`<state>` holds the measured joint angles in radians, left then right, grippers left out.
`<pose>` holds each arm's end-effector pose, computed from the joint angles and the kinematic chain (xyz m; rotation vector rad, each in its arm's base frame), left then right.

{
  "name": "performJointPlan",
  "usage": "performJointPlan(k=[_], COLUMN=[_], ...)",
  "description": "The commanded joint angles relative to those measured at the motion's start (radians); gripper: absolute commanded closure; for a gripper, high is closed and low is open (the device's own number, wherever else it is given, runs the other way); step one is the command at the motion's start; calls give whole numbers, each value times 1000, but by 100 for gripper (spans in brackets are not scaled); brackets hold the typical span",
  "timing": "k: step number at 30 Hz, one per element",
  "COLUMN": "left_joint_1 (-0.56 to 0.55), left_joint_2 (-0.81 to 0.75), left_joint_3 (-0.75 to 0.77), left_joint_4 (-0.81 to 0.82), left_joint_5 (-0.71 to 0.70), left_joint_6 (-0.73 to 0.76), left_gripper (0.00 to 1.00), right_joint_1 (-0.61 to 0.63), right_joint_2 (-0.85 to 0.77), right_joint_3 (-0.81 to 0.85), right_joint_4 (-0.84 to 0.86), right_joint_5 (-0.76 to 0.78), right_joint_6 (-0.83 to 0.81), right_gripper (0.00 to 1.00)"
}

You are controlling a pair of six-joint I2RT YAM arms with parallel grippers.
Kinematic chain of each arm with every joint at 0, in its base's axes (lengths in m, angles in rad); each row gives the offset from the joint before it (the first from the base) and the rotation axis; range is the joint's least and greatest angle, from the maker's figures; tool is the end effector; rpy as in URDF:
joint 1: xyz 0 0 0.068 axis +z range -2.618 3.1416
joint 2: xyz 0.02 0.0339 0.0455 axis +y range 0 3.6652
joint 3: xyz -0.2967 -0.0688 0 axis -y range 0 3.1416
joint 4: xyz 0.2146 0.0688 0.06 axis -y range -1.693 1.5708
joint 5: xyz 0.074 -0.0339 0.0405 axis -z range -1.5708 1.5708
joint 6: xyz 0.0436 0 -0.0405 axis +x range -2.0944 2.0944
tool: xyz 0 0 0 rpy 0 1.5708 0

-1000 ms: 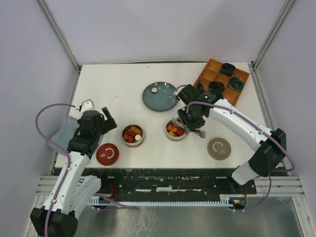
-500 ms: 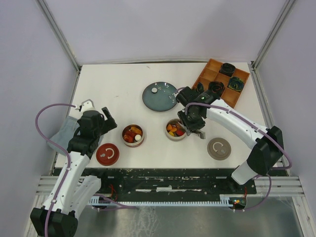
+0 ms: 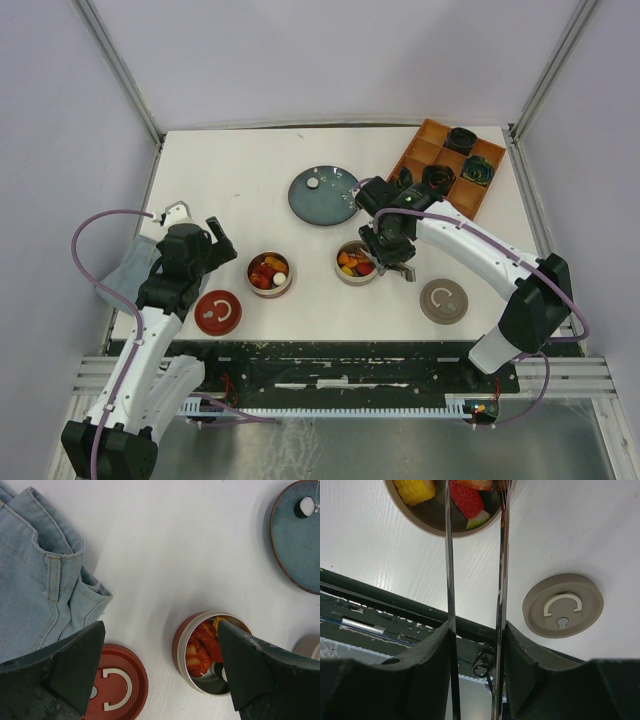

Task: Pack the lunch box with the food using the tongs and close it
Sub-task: Place the fake food in the packing box.

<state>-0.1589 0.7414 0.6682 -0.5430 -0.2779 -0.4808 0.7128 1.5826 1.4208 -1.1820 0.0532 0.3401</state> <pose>0.1147 -0.0063 0.2910 -0.4992 2.1023 -0.0643 0.2069 0.1757 0.3203 -0.5318 2.8682 0.1000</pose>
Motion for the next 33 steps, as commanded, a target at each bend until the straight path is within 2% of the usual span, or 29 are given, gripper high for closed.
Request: performJointPlan(k=[1, 16, 25, 33], left_joint_1=[3, 4, 3, 3], left_joint_2=[-4, -2, 1, 4], left_joint_3=[4, 2, 2, 2], left_joint_4=[50, 50, 50, 49], left_joint_5=[8, 9, 11, 11], left_joint_6=[32, 32, 31, 31], left_gripper=[1, 1, 1, 1], right_joint_1=[3, 16, 46, 57], right_joint_2=[-29, 2, 29, 16], right_joint_3=[22, 18, 61, 95], right_joint_4=[20, -8, -63, -88], right_joint_5=[13, -5, 121, 133], right_joint_6=[2, -13, -7, -3], right_gripper=[52, 53, 56, 55])
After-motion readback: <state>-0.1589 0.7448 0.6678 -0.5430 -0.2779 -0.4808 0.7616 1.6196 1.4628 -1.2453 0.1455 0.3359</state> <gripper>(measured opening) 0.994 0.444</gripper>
